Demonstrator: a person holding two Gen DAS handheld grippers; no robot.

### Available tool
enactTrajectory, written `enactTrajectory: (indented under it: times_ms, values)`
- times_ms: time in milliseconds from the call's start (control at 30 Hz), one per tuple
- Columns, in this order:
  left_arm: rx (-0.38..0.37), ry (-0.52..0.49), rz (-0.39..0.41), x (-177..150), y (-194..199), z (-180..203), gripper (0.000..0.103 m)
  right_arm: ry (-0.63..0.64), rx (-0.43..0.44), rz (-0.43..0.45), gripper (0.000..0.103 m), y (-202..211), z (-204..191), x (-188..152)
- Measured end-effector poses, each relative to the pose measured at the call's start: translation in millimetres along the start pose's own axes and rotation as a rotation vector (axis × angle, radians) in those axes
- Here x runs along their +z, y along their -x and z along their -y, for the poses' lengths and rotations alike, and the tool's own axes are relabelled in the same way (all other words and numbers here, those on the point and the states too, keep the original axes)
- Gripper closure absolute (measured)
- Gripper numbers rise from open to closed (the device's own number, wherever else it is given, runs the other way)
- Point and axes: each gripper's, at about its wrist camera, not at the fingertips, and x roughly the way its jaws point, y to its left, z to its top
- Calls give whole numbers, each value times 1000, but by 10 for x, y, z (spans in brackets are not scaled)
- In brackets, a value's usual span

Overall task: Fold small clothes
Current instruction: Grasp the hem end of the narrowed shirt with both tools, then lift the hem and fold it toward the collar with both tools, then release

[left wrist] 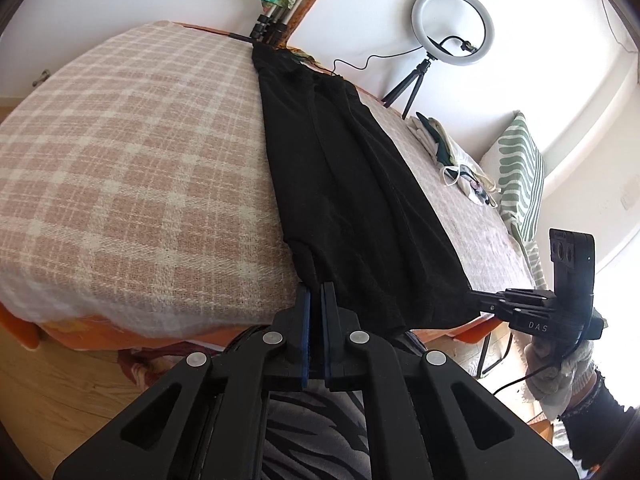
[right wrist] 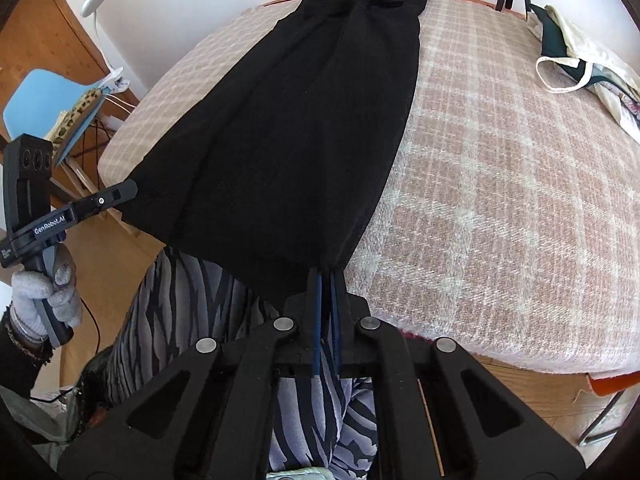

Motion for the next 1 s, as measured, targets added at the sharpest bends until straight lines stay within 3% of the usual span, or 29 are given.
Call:
enactTrajectory:
  times_ms: [100, 200, 267, 300, 333, 367, 400, 533, 700, 1000]
  values:
    - [-8, 0, 3, 10, 25, 9, 100, 30, -57, 42, 91, 121, -53, 29]
    - [-5, -4, 6, 19, 29, 13, 100, 47, -60, 60, 84, 176, -98, 81]
    - [-11, 6, -9, 14, 17, 0, 99, 44, -72, 63, 66, 167, -85, 80]
    - [-18, 13, -19, 10, 12, -15, 94, 37, -73, 66, 65, 162, -61, 75]
    - [-20, 22, -27, 4, 13, -35, 89, 24, -67, 60, 64, 142, -20, 87]
    - [-8, 36, -35, -2, 18, -54, 76, -1, -49, 50, 64, 128, 37, 85]
    - [-4, 49, -39, -9, 29, -80, 70, -32, -22, 39, 64, 120, 104, 75]
    - [-22, 68, -34, -15, 114, -159, 70, -124, 66, 23, 64, 154, 291, -10]
    - [-67, 115, -86, 15, 83, -252, 70, -223, 197, -20, 64, 179, 456, -148]
    - [-130, 122, -157, -13, -72, -193, 70, -313, 308, -62, 64, -105, 527, -160]
